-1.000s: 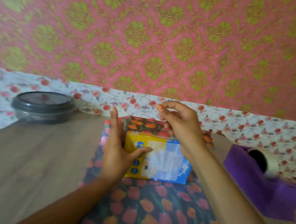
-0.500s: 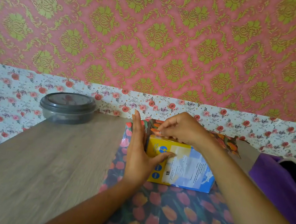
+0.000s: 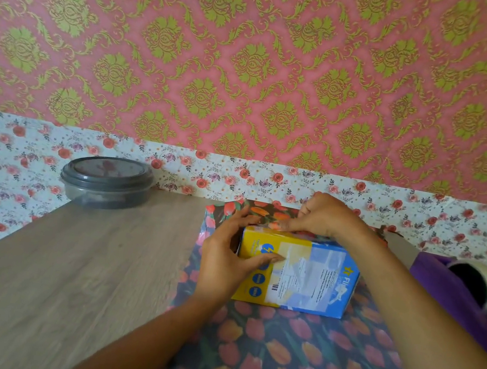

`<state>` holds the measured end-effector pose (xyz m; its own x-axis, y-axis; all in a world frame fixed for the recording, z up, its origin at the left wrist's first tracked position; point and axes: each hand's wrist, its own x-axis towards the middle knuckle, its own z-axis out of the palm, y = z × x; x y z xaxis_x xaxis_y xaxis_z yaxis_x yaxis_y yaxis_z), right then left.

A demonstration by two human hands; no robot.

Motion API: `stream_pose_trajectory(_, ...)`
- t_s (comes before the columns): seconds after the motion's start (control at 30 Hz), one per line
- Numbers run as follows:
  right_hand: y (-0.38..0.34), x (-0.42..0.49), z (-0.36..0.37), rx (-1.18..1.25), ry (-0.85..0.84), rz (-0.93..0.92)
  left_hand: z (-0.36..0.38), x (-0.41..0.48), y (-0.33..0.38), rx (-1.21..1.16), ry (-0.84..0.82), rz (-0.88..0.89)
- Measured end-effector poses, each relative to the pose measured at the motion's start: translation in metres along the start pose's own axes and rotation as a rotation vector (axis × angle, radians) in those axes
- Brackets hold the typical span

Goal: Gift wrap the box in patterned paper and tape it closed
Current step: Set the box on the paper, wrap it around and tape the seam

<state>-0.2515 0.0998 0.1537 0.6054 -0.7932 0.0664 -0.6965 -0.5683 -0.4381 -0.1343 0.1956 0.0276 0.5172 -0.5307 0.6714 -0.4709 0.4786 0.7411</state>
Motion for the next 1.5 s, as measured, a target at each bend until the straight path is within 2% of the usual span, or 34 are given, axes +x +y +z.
stream_pose_trajectory(0.1,0.018,-0.004,-0.011,0.061,-0.006,0.076,0.0,0.0,0.002,-0.018,-0.009,-0.009)
stream_pose_trajectory(0.23,0.042,-0.018,-0.031,0.02,0.023,0.123,0.0,0.0,0.001,-0.061,-0.025,-0.017)
stream_pose_trajectory(0.37,0.054,-0.018,-0.044,0.109,0.114,-0.1,-0.006,0.006,0.001,-0.114,-0.083,-0.052)
stream_pose_trajectory(0.5,0.044,-0.008,-0.037,0.069,-0.075,-0.253,-0.011,0.015,-0.001,-0.155,-0.144,-0.076)
stream_pose_trajectory(0.67,0.035,0.01,-0.023,-0.015,-0.308,-0.165,-0.02,0.023,-0.007,-0.118,-0.183,-0.065)
stream_pose_trajectory(0.73,0.034,0.01,-0.02,-0.042,-0.31,-0.14,-0.022,0.024,-0.011,-0.03,-0.156,-0.051)
stream_pose_trajectory(0.87,0.026,0.008,-0.014,-0.261,-0.129,-0.065,-0.037,0.025,-0.024,0.484,0.116,0.049)
stream_pose_trajectory(0.9,0.025,0.009,-0.012,-0.326,-0.104,-0.05,-0.046,0.025,-0.029,0.584,0.166,0.019)
stream_pose_trajectory(0.97,0.022,0.01,-0.011,-0.404,-0.072,-0.035,-0.064,0.027,-0.04,0.7,0.192,-0.155)
stream_pose_trajectory(1.07,0.019,0.006,-0.015,-0.396,-0.05,0.0,-0.083,0.031,-0.049,0.798,0.095,-0.5)
stream_pose_trajectory(1.13,0.021,0.004,-0.019,-0.407,-0.033,-0.002,-0.088,0.033,-0.048,0.776,0.067,-0.628)
stream_pose_trajectory(1.27,0.039,0.001,-0.024,-0.393,-0.016,-0.066,-0.097,0.041,-0.046,0.767,0.062,-0.67)
stream_pose_trajectory(1.33,0.043,-0.006,-0.026,-0.364,-0.002,-0.1,-0.104,0.045,-0.045,0.831,-0.002,-0.696)
stream_pose_trajectory(1.5,0.056,-0.012,-0.028,-0.234,0.03,-0.192,-0.11,0.048,-0.045,0.926,-0.083,-0.65)
